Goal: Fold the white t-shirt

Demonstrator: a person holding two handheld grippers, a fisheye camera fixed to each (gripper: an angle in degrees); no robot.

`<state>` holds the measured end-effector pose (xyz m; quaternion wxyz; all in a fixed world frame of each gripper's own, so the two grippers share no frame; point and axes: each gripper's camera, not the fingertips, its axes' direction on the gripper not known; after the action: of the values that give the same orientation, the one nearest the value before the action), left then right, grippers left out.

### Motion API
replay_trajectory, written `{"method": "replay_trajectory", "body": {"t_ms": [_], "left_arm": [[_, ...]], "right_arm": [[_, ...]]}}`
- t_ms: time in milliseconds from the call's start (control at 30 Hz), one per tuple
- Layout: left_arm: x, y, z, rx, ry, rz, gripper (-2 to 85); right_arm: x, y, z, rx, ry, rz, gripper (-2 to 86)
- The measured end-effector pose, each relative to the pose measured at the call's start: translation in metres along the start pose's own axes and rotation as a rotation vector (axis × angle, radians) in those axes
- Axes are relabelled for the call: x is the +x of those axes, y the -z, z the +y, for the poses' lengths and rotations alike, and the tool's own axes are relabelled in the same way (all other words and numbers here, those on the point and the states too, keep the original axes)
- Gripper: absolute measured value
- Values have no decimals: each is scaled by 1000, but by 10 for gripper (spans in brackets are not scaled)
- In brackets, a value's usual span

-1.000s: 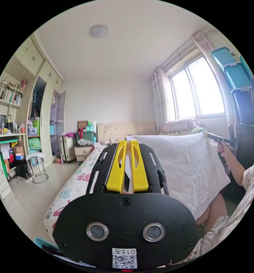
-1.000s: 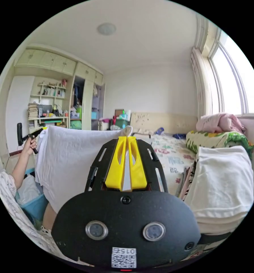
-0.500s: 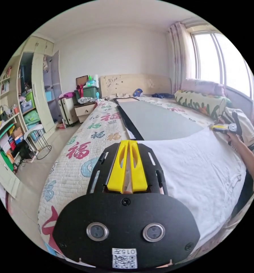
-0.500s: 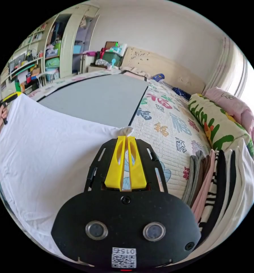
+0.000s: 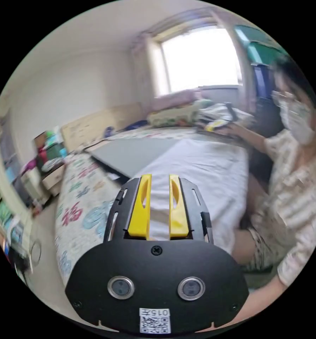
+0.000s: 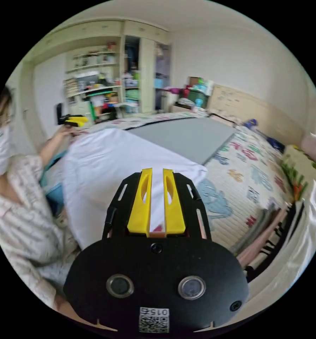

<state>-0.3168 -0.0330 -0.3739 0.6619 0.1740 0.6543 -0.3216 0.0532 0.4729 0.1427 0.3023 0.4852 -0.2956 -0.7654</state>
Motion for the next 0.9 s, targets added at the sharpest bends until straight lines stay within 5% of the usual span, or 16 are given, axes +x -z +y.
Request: {"method": "replay_trajectory", "body": {"t_ms": [133,433,900], "left_arm": [[44,-6,-9,-126,-87,105,78],[36,-59,-8,-335,-52,295,83],[10,-43,-4,-313,-2,354,-4]], "right_arm": [[-61,2,32,-117,209,-99,72],[-97,-51,59,-305,277,-209,93],[-103,-38,83,-269,324,-106,74]]}}
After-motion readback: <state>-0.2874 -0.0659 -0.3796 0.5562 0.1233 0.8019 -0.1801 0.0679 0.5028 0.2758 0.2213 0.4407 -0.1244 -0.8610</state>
